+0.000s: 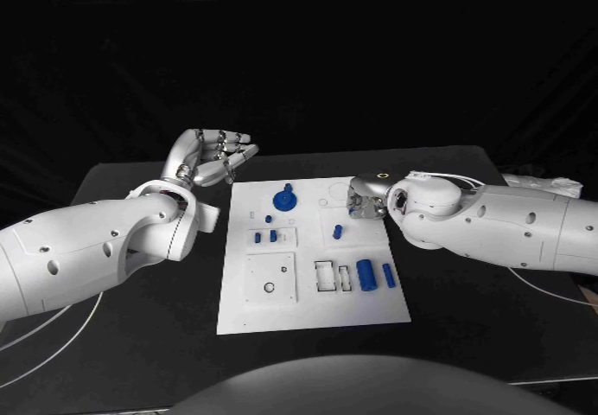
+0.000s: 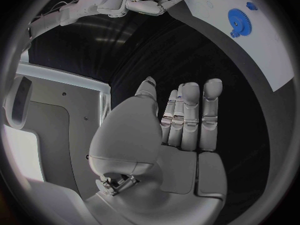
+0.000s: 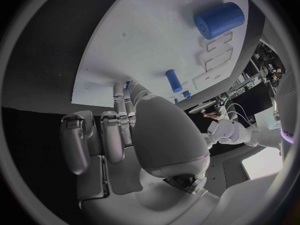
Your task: Assemble the parts on the task board
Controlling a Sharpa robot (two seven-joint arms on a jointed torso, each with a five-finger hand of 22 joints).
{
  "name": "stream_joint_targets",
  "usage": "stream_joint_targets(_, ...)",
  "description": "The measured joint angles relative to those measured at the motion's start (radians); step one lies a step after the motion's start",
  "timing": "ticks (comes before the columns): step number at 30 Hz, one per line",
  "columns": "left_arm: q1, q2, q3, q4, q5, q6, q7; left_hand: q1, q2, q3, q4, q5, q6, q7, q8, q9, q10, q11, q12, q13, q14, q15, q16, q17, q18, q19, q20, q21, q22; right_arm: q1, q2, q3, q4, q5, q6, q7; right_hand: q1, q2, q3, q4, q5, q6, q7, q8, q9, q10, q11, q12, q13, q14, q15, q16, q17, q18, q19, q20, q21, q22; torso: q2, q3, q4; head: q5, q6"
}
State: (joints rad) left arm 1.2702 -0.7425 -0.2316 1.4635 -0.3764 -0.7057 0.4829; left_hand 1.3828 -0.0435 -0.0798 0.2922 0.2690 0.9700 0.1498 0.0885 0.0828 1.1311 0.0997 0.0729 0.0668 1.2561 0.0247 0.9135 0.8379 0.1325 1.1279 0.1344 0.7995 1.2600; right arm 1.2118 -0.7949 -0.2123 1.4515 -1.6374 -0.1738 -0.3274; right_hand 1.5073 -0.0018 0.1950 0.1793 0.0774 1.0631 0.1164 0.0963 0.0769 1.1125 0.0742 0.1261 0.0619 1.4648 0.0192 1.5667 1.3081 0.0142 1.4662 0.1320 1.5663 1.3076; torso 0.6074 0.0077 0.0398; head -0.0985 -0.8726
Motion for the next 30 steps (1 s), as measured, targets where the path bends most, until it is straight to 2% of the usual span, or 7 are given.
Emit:
stream_joint_targets(7,0.000,0.000,0.000,0.000,0.000,0.000,0.000,0.004,0.004,0.000,0.000,0.000,0.000,0.000,0.000,0.000,0.000,0.000,0.000,0.000,0.000,0.000,0.000,0.000,0.000,0.000,0.000,0.000,0.000,-0.002,0.001,0.001,-0.001,-0.007,-0.003,-0.001,0.000,0.000,0.008,0.002,0.000,0.009,-0.002,0.000,0.001,0.014,-0.003,-0.005,0.000,0.004,-0.004,0.000,0.000,0.000,0.000,-0.002,0.000,0.000,0.000,0.0000,0.0003,0.000,0.000)
stream_joint_targets(11,0.000,0.000,0.000,-0.001,0.000,0.001,0.000,0.004,0.004,0.000,0.000,0.000,0.000,0.000,0.000,0.000,0.000,0.000,0.000,0.000,0.000,0.000,0.000,0.000,0.000,0.000,0.000,0.000,0.000,-0.003,0.000,0.001,0.000,-0.009,-0.004,-0.002,0.014,0.014,0.036,-0.009,-0.002,0.032,-0.005,0.007,0.001,0.041,-0.005,-0.008,-0.003,0.000,-0.007,0.000,0.000,0.000,0.000,-0.007,0.000,0.000,0.000,0.0000,0.0002,0.002,0.000)
stream_joint_targets(12,0.000,0.000,0.000,-0.001,0.000,0.001,0.000,0.004,0.004,0.000,0.000,0.000,0.000,0.000,0.000,0.000,0.000,0.000,0.000,0.000,0.000,0.000,0.000,0.000,0.000,0.000,0.000,0.000,0.000,-0.003,0.000,0.001,0.000,-0.009,-0.005,-0.002,0.015,0.015,0.041,-0.012,-0.003,0.035,-0.005,0.008,0.001,0.046,-0.010,-0.008,-0.001,0.000,-0.007,0.000,0.000,0.000,0.000,-0.007,0.000,0.000,0.000,0.0000,0.0003,0.003,0.000)
stream_joint_targets(18,0.000,-0.001,0.000,-0.001,0.000,0.001,-0.001,0.004,0.004,0.000,0.000,0.000,0.000,0.000,0.000,0.000,0.000,0.000,0.000,0.000,0.000,0.000,0.000,0.000,0.000,0.000,0.000,0.000,0.000,-0.006,-0.008,0.000,0.010,-0.010,-0.019,0.000,0.018,0.017,0.054,-0.024,-0.006,0.047,-0.004,0.016,0.008,0.097,-0.012,-0.012,0.000,0.000,-0.007,0.000,0.000,0.000,0.000,-0.007,0.000,0.000,0.000,0.0000,0.0015,0.010,0.000)
stream_joint_targets(26,0.000,-0.011,0.000,0.000,0.001,0.001,-0.001,0.004,0.004,0.000,0.000,0.004,0.000,0.000,0.000,0.000,0.000,0.000,0.000,0.000,0.000,0.000,0.000,0.000,0.000,0.000,0.000,0.000,0.000,-0.012,-0.031,-0.005,0.038,-0.005,-0.080,0.013,0.027,0.008,0.059,-0.029,0.002,0.055,-0.001,0.024,0.008,0.105,-0.013,-0.021,0.000,0.000,-0.007,0.000,0.000,0.000,0.000,-0.007,0.000,0.000,0.001,0.0000,0.0007,0.021,0.000)
stream_joint_targets(30,0.000,-0.011,0.000,-0.002,0.001,0.001,-0.001,0.004,0.004,0.000,0.000,0.004,0.000,0.000,0.000,0.000,0.000,0.000,0.000,0.000,0.000,0.000,0.000,0.000,0.000,0.000,0.000,0.000,0.000,-0.005,-0.044,-0.004,0.063,0.002,-0.126,0.030,0.028,0.006,0.059,-0.029,0.002,0.064,0.000,0.024,0.008,0.109,-0.009,-0.023,0.000,0.000,-0.007,0.000,0.000,0.000,0.000,-0.007,0.000,0.000,0.001,0.0002,-0.0005,0.021,0.000)
